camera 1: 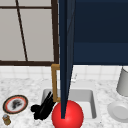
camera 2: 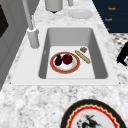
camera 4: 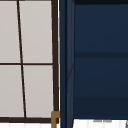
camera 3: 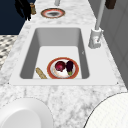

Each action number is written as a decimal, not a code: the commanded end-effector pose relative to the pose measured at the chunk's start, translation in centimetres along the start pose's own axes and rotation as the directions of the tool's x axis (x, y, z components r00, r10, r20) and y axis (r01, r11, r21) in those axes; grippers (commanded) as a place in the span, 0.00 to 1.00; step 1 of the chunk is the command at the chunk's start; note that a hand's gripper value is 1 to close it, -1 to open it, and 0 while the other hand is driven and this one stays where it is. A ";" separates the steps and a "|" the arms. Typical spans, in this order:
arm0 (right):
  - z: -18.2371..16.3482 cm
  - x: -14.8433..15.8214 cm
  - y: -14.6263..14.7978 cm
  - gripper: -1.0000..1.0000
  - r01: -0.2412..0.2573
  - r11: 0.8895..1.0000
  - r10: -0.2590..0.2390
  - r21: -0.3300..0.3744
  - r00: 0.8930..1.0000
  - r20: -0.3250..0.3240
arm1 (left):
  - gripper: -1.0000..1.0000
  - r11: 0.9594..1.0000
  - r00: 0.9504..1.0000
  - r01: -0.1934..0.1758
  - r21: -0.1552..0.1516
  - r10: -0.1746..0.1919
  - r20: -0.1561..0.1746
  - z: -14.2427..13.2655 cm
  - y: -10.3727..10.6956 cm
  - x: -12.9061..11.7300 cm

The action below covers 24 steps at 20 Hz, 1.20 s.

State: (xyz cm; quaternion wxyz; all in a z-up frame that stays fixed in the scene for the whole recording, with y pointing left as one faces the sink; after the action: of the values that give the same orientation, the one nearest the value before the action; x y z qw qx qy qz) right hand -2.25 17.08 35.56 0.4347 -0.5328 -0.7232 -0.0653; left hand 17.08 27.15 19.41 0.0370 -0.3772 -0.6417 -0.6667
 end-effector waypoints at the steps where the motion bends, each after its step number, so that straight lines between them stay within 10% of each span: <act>1: -0.9 -1.0 -0.2 0.00 -0.138 0.988 0.138 0.067 0.990 0.007 | 0.50 1.000 1.000 0.000 0.000 0.000 0.000 0.0 0.0 0.0; 12: 0.0 -3.0 0.3 0.00 -0.150 0.986 0.152 0.067 0.988 -0.026 | 0.50 1.000 1.000 0.000 0.000 0.000 0.000 0.0 0.0 0.0; 16: -2.3 -5.9 0.1 0.00 -0.074 0.991 0.070 0.110 0.997 0.040 | 0.50 1.000 1.000 0.000 0.000 0.000 0.000 0.0 0.0 0.0; 24: -5.6 -9.8 0.1 0.00 -0.139 0.976 0.119 0.169 0.985 0.124 | 0.50 1.000 1.000 0.000 0.000 0.000 0.000 0.0 0.0 0.0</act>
State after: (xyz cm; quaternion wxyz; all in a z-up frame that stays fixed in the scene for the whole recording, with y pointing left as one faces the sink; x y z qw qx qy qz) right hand 0.97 8.46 32.07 0.4438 -0.5176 -0.7315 0.0067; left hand 17.08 27.15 19.41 0.0370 -0.3772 -0.6417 -0.6667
